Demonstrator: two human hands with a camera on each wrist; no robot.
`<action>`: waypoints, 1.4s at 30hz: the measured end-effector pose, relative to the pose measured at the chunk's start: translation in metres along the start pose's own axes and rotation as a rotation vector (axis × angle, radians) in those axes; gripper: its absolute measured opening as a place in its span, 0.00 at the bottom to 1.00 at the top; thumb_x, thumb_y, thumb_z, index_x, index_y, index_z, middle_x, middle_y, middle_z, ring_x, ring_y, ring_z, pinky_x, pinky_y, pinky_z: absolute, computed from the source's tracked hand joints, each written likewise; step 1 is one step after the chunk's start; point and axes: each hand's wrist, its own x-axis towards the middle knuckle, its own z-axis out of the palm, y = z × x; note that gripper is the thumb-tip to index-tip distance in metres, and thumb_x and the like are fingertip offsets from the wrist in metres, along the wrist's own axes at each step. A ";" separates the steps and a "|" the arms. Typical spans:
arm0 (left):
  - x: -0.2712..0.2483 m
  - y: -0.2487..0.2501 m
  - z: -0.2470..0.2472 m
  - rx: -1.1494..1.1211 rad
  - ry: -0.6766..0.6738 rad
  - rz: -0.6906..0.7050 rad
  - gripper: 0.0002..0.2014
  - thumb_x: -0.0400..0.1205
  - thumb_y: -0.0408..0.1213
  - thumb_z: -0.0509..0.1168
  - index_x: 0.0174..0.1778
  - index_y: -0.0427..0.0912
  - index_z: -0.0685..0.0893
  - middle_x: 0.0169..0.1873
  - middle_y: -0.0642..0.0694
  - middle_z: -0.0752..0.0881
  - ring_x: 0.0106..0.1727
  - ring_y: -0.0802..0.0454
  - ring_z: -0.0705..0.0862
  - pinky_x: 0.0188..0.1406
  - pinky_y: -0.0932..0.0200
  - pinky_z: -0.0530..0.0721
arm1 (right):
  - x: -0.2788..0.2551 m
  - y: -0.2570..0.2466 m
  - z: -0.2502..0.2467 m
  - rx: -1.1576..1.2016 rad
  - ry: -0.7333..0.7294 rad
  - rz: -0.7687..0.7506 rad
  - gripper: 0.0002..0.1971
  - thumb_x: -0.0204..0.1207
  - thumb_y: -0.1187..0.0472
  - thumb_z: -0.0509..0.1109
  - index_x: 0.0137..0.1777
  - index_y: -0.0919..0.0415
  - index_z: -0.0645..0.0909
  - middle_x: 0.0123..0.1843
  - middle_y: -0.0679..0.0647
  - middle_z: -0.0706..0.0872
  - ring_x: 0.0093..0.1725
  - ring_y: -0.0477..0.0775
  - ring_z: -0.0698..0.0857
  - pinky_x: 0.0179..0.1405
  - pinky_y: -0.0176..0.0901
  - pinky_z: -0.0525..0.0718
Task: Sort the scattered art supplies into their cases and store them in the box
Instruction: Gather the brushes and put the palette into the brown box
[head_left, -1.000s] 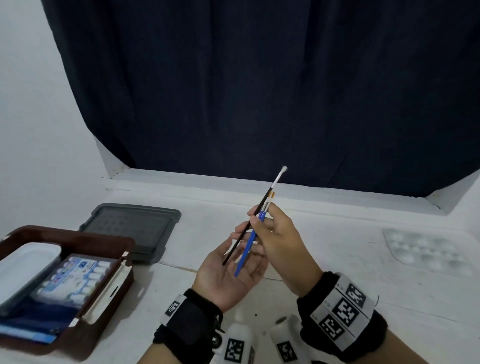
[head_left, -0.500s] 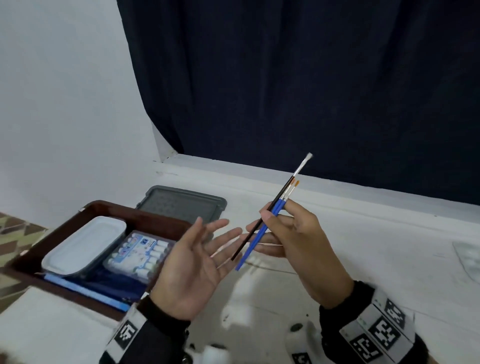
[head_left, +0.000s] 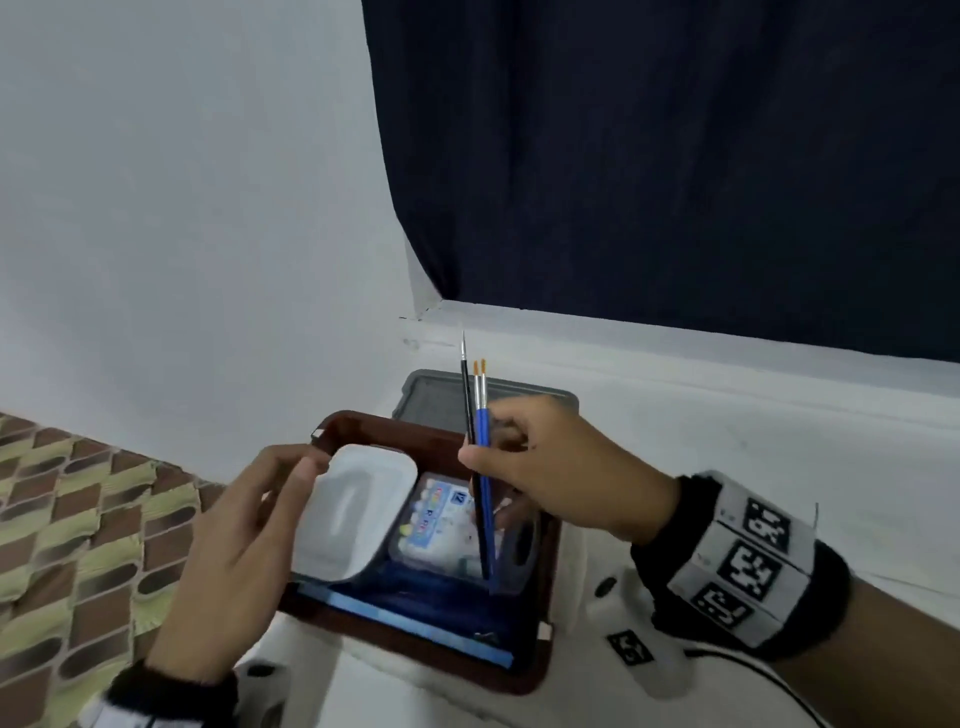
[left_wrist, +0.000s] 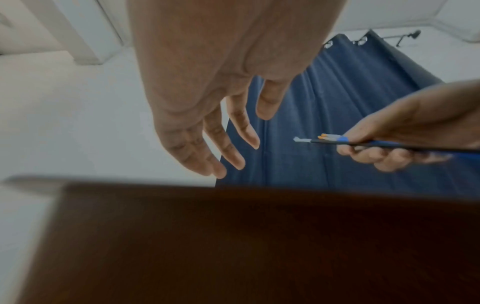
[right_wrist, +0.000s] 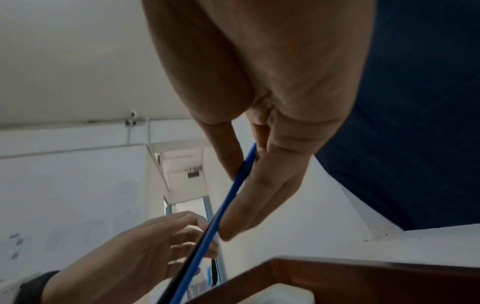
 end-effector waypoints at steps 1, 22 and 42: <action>0.004 -0.014 -0.006 0.067 -0.011 0.027 0.18 0.86 0.58 0.56 0.57 0.52 0.84 0.52 0.55 0.88 0.54 0.56 0.85 0.53 0.53 0.82 | 0.012 -0.003 0.008 -0.048 -0.029 0.028 0.08 0.84 0.60 0.69 0.48 0.67 0.79 0.45 0.62 0.88 0.43 0.60 0.92 0.39 0.52 0.93; 0.024 -0.091 -0.013 0.098 -0.066 0.172 0.13 0.88 0.54 0.50 0.65 0.59 0.73 0.57 0.60 0.79 0.58 0.65 0.80 0.51 0.60 0.83 | 0.135 -0.010 0.106 -0.294 -0.318 0.542 0.09 0.79 0.65 0.74 0.44 0.72 0.81 0.27 0.60 0.88 0.26 0.55 0.89 0.24 0.42 0.89; 0.023 -0.088 -0.011 0.220 -0.124 0.129 0.21 0.86 0.58 0.51 0.68 0.50 0.75 0.60 0.55 0.81 0.57 0.55 0.82 0.50 0.50 0.87 | 0.095 -0.010 0.089 -0.177 -0.140 0.236 0.11 0.80 0.56 0.74 0.57 0.61 0.83 0.49 0.60 0.90 0.46 0.54 0.92 0.44 0.53 0.93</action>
